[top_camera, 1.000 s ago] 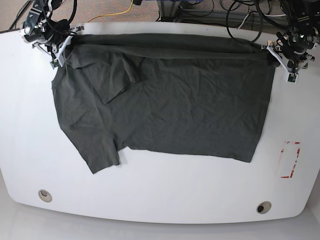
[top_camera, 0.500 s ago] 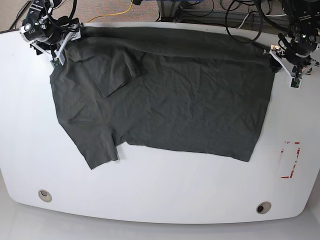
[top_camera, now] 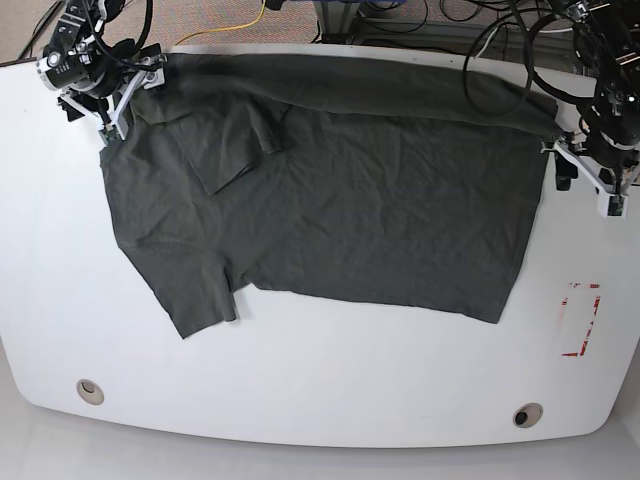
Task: Layout the t-shirt on the table in an organized manner, then fold the t-shirt properly
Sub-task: 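Pull the held edge with both grippers toward the robot, straightening it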
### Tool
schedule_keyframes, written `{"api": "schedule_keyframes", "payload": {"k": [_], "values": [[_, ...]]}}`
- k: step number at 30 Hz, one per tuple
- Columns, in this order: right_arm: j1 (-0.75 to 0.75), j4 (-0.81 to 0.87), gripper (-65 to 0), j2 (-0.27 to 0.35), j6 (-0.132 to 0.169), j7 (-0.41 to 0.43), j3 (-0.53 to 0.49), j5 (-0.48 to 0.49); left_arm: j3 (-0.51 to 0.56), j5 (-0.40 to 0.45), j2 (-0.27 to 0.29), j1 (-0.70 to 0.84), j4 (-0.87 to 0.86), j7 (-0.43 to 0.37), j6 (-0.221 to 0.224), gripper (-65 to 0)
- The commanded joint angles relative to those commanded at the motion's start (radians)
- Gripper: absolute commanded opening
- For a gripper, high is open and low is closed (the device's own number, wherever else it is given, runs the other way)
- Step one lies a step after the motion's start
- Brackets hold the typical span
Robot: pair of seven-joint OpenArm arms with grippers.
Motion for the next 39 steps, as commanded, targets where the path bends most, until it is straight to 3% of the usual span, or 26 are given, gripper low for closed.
{"api": "schedule_keyframes", "payload": {"k": [25,35,38,39], "values": [[0.002,-0.003,-4.4,-0.020,0.000,0.005,-0.002,0.000,0.006,-0.005,0.003,0.081,-0.226,-0.003,0.000,-26.0],[0.021,-0.005,-4.4,-0.020,0.000,0.002,0.002,0.000,0.066,0.000,0.003,0.081,-0.236,-0.003,0.000,-26.8],[0.021,-0.005,-4.4,-0.020,0.000,0.002,0.002,0.000,0.066,0.000,0.003,0.083,-0.233,-0.003,0.000,-34.9],[0.021,-0.005,-4.4,-0.020,0.000,0.002,0.002,0.000,0.064,0.002,0.003,0.083,-0.233,-0.003,0.000,-42.5]]}}
